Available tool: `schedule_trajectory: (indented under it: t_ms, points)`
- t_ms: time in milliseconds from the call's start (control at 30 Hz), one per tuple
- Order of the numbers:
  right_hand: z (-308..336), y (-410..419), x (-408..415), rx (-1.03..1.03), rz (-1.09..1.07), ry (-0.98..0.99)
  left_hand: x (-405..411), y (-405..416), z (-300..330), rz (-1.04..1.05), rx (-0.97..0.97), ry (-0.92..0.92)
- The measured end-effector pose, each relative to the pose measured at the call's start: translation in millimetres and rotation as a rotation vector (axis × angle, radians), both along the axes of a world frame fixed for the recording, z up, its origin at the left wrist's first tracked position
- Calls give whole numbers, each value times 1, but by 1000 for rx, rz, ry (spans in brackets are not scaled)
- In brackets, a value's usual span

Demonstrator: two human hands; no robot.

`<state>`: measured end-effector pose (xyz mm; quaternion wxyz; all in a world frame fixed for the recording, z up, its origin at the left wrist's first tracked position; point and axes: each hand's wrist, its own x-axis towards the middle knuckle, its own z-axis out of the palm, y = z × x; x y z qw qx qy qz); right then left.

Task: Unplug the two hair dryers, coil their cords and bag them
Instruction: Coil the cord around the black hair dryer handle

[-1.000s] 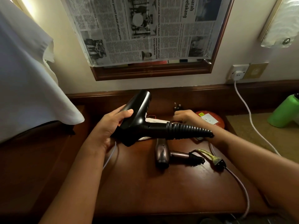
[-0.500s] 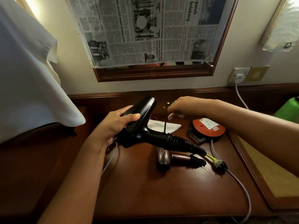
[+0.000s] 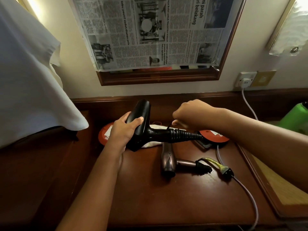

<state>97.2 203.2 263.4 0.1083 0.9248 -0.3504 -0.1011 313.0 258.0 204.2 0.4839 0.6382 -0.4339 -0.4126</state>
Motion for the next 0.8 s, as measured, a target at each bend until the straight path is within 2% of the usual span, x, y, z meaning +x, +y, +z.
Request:
schedule_trajectory:
  t_ms: [233,400,667,800]
  points:
    - [-5,21,0,109,-141,-171,-6,-4,-6,32,-22,-58]
    - [-15,40,2,217,-293,-261,-8,-3,-14,140,-10,-141]
    - [-17,65,9,271,-378,-172,-16,-2,-11,170,-41,-284]
    - [-29,55,5,409,-510,-396,-17,-3,-13,202,-61,-270]
